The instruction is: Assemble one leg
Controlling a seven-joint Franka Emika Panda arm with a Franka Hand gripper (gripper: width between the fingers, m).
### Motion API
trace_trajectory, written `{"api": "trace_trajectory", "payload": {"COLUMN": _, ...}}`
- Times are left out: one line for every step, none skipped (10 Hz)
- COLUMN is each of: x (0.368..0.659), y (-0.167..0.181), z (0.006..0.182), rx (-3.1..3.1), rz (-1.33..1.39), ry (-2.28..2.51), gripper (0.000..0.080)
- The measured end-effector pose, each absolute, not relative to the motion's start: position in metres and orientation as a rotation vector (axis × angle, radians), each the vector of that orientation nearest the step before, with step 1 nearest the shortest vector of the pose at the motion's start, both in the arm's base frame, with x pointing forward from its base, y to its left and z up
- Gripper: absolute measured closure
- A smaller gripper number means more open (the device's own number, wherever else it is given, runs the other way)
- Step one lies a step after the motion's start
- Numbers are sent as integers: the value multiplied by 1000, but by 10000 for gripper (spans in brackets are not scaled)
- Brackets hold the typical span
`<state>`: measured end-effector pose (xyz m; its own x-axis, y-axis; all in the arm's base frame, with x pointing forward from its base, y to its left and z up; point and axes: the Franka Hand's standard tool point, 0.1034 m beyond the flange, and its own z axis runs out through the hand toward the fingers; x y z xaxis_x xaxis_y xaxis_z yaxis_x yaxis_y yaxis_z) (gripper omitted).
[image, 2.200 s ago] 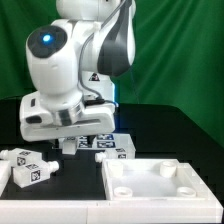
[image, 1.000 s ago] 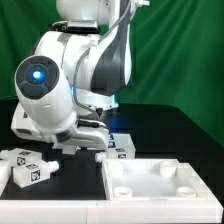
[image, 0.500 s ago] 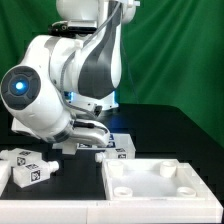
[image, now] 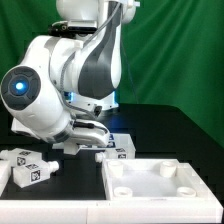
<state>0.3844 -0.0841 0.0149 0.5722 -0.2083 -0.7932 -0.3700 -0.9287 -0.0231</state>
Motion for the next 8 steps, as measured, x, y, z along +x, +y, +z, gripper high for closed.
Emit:
{"api": "trace_trajectory", "payload": {"x": 385, "y": -84, "z": 15, "rx": -2617, "rz": 1282, "ry": 486, "gripper": 517}}
{"api": "trace_trajectory", "payload": {"x": 390, "y": -79, "z": 26, "rx": -2622, "rz": 1286, "ry": 460, "gripper": 517}}
{"api": "trace_trajectory", "payload": {"x": 406, "y": -71, "z": 55, "rx": -2638, "rz": 1234, "ry": 426, "gripper": 517}}
{"api": "trace_trajectory", "payload": {"x": 422, "y": -65, "z": 82, "rx": -2664, "rz": 1161, "ry": 426, "gripper": 517}}
{"api": "trace_trajectory", "payload": {"x": 435, "y": -56, "z": 104, "rx": -2704, "rz": 1093, "ry": 435, "gripper": 517}}
{"api": "trace_trajectory", "payload": {"x": 448, "y": -49, "z": 112, "rx": -2764, "rz": 1003, "ry": 399, "gripper": 515}}
{"api": "trace_trajectory", "payload": {"x": 450, "y": -52, "z": 97, "rx": -2816, "rz": 904, "ry": 400, "gripper": 515}}
{"api": "trace_trajectory", "payload": {"x": 451, "y": -52, "z": 94, "rx": -2845, "rz": 836, "ry": 406, "gripper": 515}}
